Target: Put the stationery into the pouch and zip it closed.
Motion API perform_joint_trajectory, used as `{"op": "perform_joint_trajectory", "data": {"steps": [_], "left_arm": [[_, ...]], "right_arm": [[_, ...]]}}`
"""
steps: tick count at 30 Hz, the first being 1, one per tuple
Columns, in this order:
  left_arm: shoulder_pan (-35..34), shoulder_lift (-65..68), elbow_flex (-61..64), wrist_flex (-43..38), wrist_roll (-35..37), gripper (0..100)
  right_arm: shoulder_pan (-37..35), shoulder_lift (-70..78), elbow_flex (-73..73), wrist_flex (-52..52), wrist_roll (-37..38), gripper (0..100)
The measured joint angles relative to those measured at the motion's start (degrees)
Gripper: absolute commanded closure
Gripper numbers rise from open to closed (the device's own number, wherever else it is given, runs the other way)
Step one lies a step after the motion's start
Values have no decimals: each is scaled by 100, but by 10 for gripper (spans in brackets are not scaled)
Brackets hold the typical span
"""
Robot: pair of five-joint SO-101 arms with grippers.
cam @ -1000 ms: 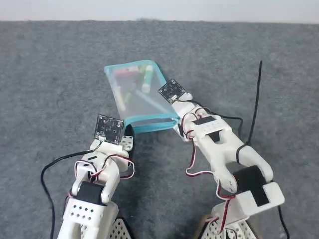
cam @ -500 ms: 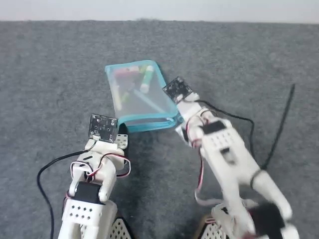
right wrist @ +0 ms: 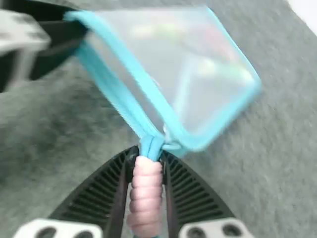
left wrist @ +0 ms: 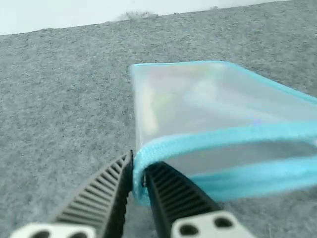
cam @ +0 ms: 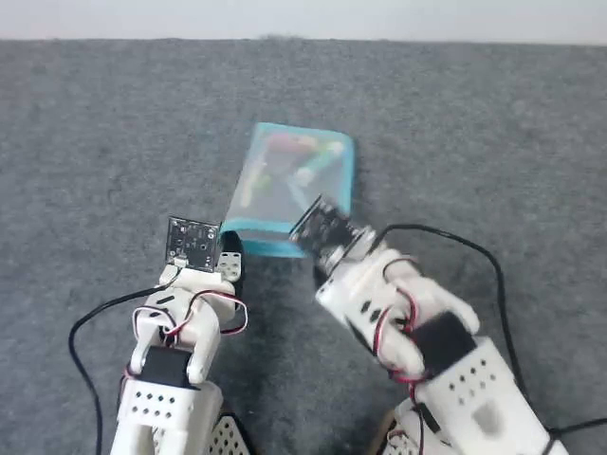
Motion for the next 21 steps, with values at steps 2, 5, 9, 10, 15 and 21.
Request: {"op": "perform_joint_trajectory", "data": {"steps": [2,5,9,10,15,21], "left_arm": [[26,0,0,0,-9,989],[211,0,-9,0,-9,989],[316,-9,-9,0,-9,990],[325,-9,-9,0,-9,990],[334,-9,-9,0,-9,990],[343,-9,-9,0,-9,990]], "right_arm": [[-404,-18,-158,44,0,992],[-1160,9,-413,53,26,992],[-2075,123,-501,79,202,992],[-2251,123,-501,105,229,992],[-2690,123,-492,431,404,992],[-2892,35,-492,448,440,923]]}}
